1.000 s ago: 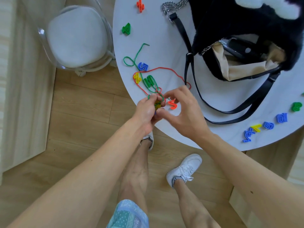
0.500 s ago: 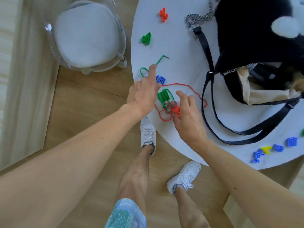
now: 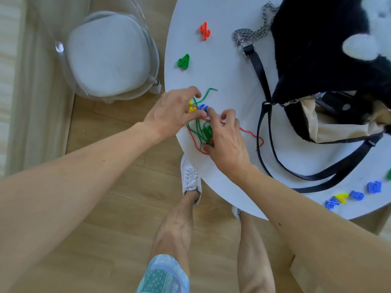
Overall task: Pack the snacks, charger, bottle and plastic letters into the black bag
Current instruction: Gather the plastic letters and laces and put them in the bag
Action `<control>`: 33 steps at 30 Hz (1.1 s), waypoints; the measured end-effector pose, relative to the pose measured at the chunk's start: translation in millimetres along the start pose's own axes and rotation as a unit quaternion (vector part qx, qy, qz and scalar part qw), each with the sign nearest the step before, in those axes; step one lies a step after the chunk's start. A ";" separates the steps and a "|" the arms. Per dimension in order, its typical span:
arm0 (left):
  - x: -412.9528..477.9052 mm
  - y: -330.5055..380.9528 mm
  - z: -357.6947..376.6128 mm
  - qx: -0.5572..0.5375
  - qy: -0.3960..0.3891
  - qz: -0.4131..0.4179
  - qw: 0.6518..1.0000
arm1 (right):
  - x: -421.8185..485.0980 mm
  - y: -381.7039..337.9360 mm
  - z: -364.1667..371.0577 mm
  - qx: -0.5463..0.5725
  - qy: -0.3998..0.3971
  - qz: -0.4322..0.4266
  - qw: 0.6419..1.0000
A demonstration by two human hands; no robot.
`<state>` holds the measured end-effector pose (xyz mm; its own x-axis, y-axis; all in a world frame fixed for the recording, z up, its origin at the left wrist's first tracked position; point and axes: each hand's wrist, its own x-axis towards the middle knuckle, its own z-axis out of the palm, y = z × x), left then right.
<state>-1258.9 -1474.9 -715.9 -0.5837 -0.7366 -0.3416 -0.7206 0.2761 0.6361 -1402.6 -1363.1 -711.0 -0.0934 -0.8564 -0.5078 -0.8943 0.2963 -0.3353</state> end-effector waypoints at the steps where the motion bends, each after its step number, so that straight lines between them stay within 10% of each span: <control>1: -0.9 -3.3 -3.8 0.003 0.022 0.001 1.000 | 2.6 1.8 -1.8 0.006 0.000 -0.010 1.000; 10: -5.1 -0.1 12.5 0.194 -0.057 -0.025 0.979 | 18.3 8.8 -20.1 -0.002 -0.027 -0.063 0.998; 33: -21.2 39.8 61.2 0.196 0.021 -0.096 0.976 | 20.5 21.5 -13.3 -0.036 0.001 -0.101 0.994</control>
<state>-1298.1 -1410.5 -725.6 -0.4147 -0.8199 -0.3947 -0.9074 0.3401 0.2468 -1429.5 -1379.9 -718.1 0.0902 -0.8961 -0.4346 -0.9238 0.0877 -0.3726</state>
